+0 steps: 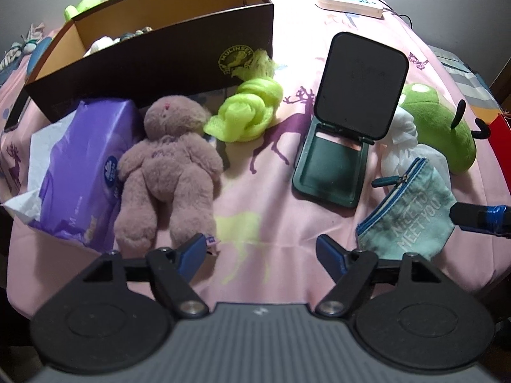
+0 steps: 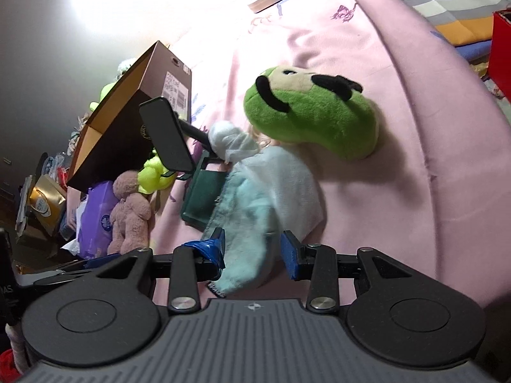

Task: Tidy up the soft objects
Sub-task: 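Move the right tool to the light blue zipper pouch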

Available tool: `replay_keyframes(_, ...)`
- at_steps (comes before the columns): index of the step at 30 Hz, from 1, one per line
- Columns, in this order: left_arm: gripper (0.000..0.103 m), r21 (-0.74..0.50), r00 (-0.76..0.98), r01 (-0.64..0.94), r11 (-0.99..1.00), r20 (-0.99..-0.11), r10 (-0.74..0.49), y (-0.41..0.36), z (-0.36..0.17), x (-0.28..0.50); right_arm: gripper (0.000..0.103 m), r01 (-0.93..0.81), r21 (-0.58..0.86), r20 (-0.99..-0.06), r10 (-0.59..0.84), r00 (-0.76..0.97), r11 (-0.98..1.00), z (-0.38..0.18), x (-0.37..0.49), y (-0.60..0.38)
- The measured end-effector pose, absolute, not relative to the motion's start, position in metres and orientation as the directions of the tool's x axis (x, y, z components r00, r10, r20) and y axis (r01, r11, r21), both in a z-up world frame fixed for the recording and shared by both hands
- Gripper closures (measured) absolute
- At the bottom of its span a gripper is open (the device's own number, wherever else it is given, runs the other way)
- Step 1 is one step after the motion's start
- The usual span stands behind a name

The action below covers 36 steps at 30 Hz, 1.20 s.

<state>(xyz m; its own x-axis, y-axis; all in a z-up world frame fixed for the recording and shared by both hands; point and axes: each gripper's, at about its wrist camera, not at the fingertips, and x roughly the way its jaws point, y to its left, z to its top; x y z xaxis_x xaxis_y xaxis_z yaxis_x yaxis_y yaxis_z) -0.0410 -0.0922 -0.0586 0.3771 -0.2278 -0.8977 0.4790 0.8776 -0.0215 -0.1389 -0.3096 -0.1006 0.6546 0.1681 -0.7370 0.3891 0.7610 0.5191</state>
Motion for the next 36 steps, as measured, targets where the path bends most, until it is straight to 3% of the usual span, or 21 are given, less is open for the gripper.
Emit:
replay_keyframes(4,0.025,-0.023,0.367,0.487,0.873,-0.901,-0.229,-0.095,-0.061,-0.042,0.08,0.415,0.532,-0.749,0.182,0.637,0.738,-0.114,-0.136,-0.317)
replay_keyframes(16,0.025,-0.01,0.368,0.483,0.875,-0.905,-0.214,-0.093,-0.063,-0.044,0.083,0.204,0.579,-0.681,0.331,0.653,0.789,-0.11,-0.109,-0.279)
replay_keyframes(30,0.025,-0.025,0.369,0.458,0.889,-0.904,-0.216,-0.082,-0.064,-0.04,0.083,0.279,0.425,-0.786,0.199,0.585,0.861,-0.111,-0.11,-0.281)
replay_keyframes(32,0.025,-0.025,0.367,0.471,0.882,-0.904,-0.221,-0.086,-0.065,-0.04,0.084,0.276,0.433,-0.773,0.196,0.603,0.858,-0.114,-0.11,-0.28)
replay_keyframes(36,0.025,-0.008,0.372,0.494,0.869,-0.902,-0.22,-0.092,-0.064,-0.041,0.103,0.26,0.434,-0.755,0.191,0.627,0.863,-0.113,-0.11,-0.278)
